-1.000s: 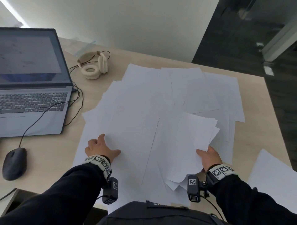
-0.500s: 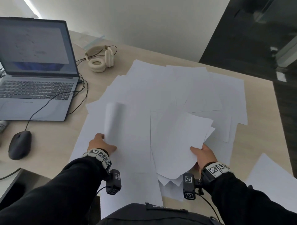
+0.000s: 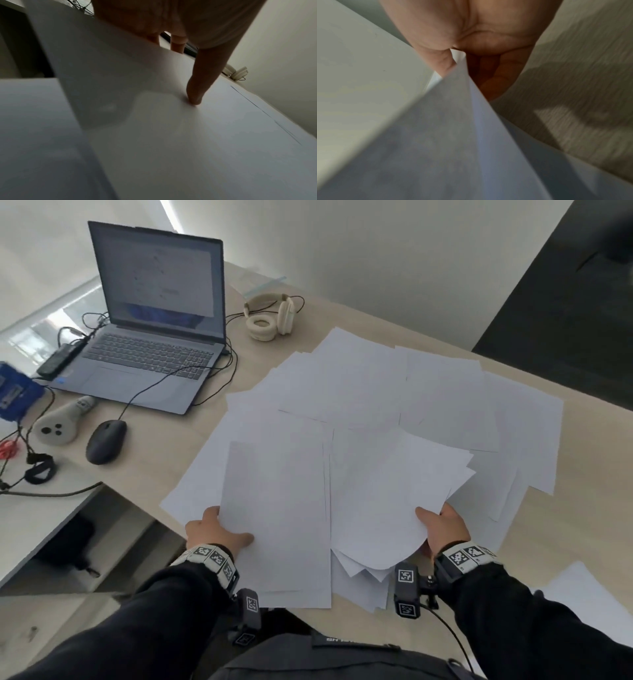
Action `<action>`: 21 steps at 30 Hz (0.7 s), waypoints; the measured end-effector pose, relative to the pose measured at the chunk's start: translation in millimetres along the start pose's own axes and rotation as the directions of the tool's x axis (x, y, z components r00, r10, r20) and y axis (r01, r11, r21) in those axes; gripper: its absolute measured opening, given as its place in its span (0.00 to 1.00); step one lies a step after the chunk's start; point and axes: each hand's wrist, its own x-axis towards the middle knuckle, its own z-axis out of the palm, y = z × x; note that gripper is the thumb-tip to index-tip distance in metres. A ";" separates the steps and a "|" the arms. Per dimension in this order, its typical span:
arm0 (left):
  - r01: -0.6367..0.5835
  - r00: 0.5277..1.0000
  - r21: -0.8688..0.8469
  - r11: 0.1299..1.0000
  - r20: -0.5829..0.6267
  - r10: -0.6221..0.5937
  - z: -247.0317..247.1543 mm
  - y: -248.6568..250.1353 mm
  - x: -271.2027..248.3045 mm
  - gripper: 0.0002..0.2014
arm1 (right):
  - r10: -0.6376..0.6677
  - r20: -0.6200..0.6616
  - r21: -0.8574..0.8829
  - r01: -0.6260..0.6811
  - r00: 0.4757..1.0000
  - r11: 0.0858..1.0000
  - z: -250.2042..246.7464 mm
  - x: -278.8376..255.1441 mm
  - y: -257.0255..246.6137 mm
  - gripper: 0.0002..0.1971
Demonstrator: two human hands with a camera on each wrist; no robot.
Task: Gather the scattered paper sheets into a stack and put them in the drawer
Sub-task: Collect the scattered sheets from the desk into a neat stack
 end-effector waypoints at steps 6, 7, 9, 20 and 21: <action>0.103 0.989 -0.045 0.994 -0.099 -0.107 9.7 -24.0 -23.7 0.53 | -0.035 0.010 -0.056 0.035 0.999 0.998 -4.7 -2.5 -0.2 0.03; 0.118 0.988 -0.097 0.988 -0.087 -0.127 10.5 -25.5 -26.3 0.54 | -0.041 0.007 -0.067 0.041 0.999 0.997 -5.5 -3.2 -0.2 0.03; 0.171 0.981 -0.205 0.964 -0.050 -0.185 10.4 -25.8 -32.2 0.54 | -0.064 0.008 -0.077 0.064 0.998 0.995 -7.5 -5.4 -1.6 0.05; 0.225 0.934 -0.029 0.974 0.290 -0.207 -4.2 -26.5 -30.4 0.23 | -0.088 -0.026 -0.103 0.085 0.996 0.991 -29.7 -10.0 1.4 0.07; 0.206 0.935 -0.022 0.978 0.298 -0.190 -3.2 -26.3 -30.1 0.25 | -0.084 -0.030 -0.120 0.080 0.996 0.990 -31.9 -11.1 1.9 0.07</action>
